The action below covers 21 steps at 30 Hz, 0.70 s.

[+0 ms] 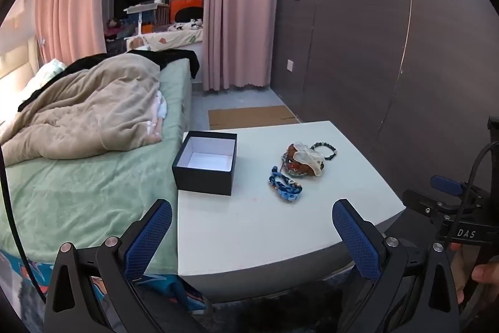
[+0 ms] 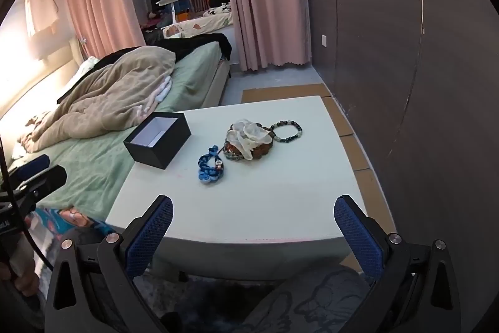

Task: Organize jewelry

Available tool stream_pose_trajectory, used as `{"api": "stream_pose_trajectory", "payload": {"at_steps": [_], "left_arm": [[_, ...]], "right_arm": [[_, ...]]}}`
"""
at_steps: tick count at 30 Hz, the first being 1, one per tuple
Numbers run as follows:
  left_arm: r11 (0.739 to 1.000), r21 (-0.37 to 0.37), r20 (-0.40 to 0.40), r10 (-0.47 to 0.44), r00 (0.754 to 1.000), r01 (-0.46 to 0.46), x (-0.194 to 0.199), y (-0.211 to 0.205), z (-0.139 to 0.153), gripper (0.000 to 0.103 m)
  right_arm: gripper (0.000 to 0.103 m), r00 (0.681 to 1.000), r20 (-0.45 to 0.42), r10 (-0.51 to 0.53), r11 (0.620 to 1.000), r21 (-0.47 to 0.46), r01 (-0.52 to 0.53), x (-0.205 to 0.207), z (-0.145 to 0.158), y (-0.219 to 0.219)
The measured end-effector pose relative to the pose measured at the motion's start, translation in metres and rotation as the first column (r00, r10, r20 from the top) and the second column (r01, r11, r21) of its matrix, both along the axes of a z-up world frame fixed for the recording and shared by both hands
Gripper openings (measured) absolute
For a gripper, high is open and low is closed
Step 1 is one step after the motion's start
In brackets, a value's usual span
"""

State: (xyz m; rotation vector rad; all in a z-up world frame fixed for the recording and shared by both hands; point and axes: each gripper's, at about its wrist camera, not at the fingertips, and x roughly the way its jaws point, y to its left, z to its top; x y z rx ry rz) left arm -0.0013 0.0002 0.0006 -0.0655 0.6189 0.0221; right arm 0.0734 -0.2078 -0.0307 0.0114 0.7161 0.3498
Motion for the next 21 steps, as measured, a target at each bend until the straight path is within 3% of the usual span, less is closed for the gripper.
{"api": "stream_pose_trajectory", "payload": {"at_steps": [4, 14, 21], "left_arm": [[1.0, -0.006, -0.02, 0.003, 1.0, -0.003, 0.008, 0.0, 0.0, 0.102], [0.999, -0.039, 0.019, -0.011, 1.0, 0.012, -0.007, 0.015, 0.004, 0.102], [1.0, -0.014, 0.017, -0.014, 1.0, 0.014, -0.008, 0.002, 0.001, 0.102]], "right_arm": [[0.103, 1.0, -0.001, -0.002, 1.0, -0.003, 0.002, -0.001, -0.001, -0.001], [0.103, 0.999, 0.032, 0.008, 1.0, -0.027, -0.007, -0.008, 0.002, 0.0], [0.103, 1.0, 0.028, 0.014, 0.999, -0.034, -0.013, -0.006, 0.003, 0.006]]}}
